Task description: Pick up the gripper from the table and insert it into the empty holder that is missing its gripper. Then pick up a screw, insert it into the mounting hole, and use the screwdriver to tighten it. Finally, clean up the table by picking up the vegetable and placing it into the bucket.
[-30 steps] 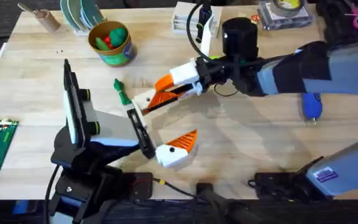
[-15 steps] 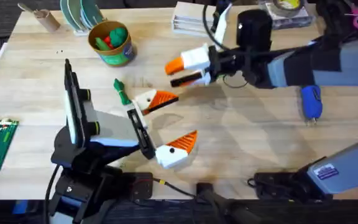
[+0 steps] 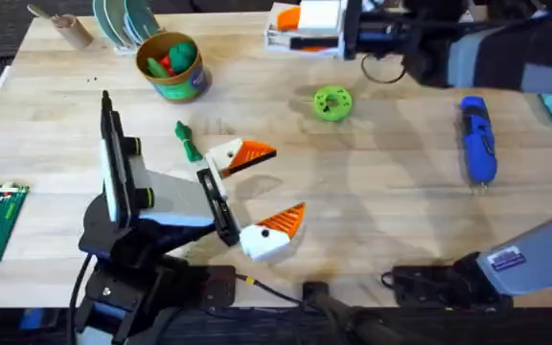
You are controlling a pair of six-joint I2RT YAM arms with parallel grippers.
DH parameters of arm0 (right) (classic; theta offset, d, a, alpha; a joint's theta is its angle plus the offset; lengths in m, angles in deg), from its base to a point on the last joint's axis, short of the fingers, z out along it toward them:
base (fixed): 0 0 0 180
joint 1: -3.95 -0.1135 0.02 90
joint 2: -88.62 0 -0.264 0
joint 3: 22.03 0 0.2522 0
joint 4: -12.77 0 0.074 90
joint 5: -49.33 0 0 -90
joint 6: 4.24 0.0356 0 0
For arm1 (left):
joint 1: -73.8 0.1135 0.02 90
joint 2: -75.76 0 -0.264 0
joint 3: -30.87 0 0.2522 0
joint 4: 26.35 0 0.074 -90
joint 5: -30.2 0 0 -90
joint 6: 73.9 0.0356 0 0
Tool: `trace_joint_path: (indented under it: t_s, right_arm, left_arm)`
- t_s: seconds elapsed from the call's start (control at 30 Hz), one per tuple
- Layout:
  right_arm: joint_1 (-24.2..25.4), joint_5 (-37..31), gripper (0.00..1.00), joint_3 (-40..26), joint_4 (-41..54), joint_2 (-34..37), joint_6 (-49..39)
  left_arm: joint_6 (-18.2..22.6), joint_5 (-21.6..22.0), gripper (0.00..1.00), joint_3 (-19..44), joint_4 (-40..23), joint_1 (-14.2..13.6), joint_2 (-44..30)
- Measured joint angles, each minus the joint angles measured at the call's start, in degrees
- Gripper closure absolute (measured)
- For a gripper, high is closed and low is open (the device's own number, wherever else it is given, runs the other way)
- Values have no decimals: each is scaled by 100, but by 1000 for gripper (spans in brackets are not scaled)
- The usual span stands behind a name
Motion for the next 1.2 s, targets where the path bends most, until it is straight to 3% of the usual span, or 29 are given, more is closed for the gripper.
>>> trace_joint_path:
  t_s: [0.3, 0.73, 0.9, 1.2]
  right_arm:
    - [512, -1568, 92, -653, 2443, -353, -1486]
    - [513, -3793, 90, -828, 5722, -2601, -3609]
    - [513, -4336, 89, -828, 6164, -2813, -3858]
    - [513, -4564, 88, -828, 6402, -2754, -3968]
  left_arm:
    - [0, -2, 8, 0, 0, 0, -1]
    - [0, -2, 8, 0, 0, 0, -2]
    - [0, -2, 8, 0, 0, 0, -1]
    - [0, -2, 7, 0, 0, 0, -2]
